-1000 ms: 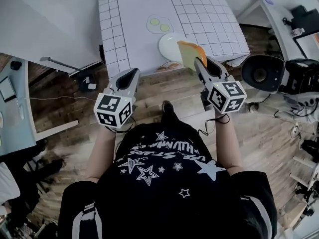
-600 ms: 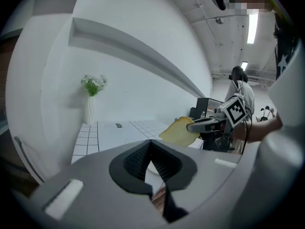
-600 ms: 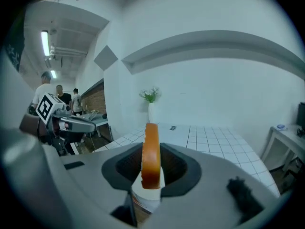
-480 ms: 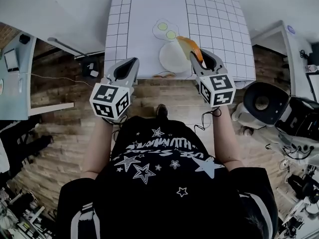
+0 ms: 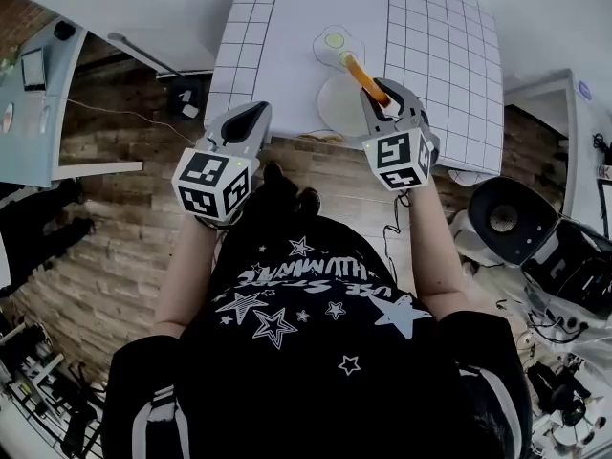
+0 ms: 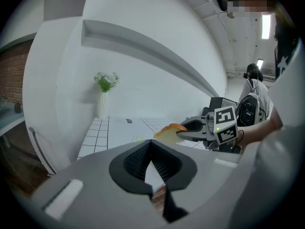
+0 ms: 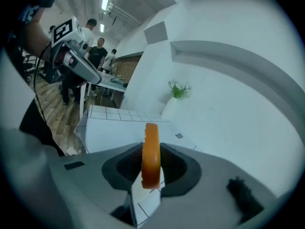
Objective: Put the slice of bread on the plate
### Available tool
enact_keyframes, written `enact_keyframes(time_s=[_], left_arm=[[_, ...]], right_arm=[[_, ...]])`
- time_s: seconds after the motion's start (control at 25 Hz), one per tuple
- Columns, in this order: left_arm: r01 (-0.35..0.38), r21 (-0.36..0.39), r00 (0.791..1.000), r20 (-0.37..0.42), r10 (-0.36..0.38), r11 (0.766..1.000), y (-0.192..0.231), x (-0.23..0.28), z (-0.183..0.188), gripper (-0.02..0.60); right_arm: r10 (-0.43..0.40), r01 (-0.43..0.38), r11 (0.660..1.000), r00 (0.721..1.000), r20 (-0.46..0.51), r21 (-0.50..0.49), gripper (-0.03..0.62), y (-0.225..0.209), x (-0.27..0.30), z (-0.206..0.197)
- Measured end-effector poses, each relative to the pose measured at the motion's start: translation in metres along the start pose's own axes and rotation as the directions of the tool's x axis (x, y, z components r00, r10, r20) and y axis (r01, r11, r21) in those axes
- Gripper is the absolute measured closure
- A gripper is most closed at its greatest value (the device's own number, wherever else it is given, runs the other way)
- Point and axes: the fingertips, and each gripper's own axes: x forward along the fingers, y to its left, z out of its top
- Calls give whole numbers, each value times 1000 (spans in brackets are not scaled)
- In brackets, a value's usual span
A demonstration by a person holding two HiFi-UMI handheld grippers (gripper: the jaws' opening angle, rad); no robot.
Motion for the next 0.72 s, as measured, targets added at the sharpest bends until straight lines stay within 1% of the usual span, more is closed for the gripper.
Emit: enact_keyframes(time_s=[0.16,0.28,0.4,0.6,0.72], left_arm=[[17,-15,1000,-12,-18,1000,-1,10,-4,572],[40,-23,999,-20,-40,999,-4,18,-5,572],[54,-18,998,-29,-54,998,-6,23,-7,572],[53,-21,998,-38,-54,998,-4,25,-12,572],[48,-29,998,-46,-49,998,-3,23,-17,572]], right_arm=[[49,-51,991,999,-22,-122,497,24,3,-13],[90,-93,972,996,-27,-217,497,44,4,-16],[138,-145,948,989,-47,-282,496,65,8,-19],[190,-203,937,979,-74,-285,488,88,9,-33],[201,-214,931,977,-74,-294,482,97,9,-41]])
